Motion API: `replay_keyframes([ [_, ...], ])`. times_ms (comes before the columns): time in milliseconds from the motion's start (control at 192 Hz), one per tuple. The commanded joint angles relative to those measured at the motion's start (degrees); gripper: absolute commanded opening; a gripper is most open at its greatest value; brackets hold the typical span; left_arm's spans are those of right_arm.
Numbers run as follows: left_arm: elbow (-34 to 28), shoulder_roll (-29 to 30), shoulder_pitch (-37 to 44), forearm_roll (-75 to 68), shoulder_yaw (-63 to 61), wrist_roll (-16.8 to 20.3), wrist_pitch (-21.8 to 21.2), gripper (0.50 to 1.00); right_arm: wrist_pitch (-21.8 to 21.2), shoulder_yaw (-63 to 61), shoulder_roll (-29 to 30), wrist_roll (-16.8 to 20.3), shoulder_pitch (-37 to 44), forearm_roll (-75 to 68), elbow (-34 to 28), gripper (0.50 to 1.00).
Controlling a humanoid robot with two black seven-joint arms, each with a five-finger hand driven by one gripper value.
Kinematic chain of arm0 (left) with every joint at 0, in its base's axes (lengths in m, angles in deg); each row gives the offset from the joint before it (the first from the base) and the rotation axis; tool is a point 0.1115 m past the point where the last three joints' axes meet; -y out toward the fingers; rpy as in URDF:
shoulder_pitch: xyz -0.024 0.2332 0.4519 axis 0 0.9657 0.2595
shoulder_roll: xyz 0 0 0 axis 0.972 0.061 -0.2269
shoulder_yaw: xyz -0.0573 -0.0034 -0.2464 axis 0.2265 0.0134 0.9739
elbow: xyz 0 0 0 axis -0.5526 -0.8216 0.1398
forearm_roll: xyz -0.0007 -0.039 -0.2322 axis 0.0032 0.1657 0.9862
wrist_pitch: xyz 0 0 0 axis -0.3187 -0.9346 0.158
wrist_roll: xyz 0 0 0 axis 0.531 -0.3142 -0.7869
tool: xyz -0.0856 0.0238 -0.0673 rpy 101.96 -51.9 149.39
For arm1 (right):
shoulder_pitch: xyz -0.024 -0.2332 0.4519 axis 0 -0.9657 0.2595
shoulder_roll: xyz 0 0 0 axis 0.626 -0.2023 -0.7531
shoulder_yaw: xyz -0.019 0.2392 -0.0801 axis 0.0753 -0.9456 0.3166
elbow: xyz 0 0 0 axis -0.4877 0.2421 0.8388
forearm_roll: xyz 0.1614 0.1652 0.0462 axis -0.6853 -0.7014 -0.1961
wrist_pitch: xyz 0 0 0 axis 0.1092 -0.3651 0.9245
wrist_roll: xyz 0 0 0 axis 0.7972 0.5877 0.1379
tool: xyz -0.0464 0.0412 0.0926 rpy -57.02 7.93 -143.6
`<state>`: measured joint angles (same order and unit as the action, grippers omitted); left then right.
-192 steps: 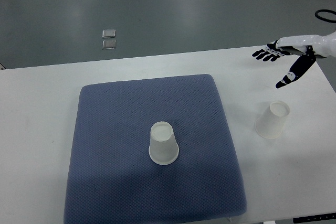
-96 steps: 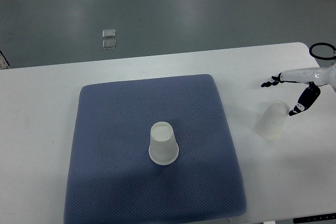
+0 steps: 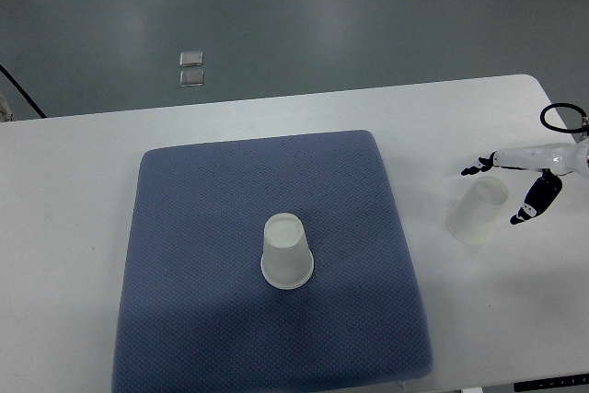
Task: Stack paper cups
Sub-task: 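Close the right hand fingers around the white paper cup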
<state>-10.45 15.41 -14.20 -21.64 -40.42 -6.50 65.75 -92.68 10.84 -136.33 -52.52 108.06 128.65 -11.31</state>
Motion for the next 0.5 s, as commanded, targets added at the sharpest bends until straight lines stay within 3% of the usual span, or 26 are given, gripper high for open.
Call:
replay_keyframes([
  [0, 0.0, 0.0, 0.0, 0.0, 0.0, 0.0, 0.0, 1.0, 1.3, 0.1, 2.0, 0.0, -0.7, 0.0, 0.6, 0.917],
  [198, 0.0, 0.0, 0.0, 0.0, 0.0, 0.0, 0.0, 1.0, 3.4, 0.1, 2.7, 0.1, -1.4, 0.1, 0.9, 0.899],
  [333, 0.0, 0.0, 0.0, 0.0, 0.0, 0.0, 0.0, 1.0, 4.3, 0.1, 2.6, 0.1, -1.7, 0.2, 1.4, 0.838],
  [494, 0.0, 0.0, 0.0, 0.0, 0.0, 0.0, 0.0, 1.0, 4.3, 0.2, 2.6, 0.1, -1.8, 0.9, 1.7, 0.838],
])
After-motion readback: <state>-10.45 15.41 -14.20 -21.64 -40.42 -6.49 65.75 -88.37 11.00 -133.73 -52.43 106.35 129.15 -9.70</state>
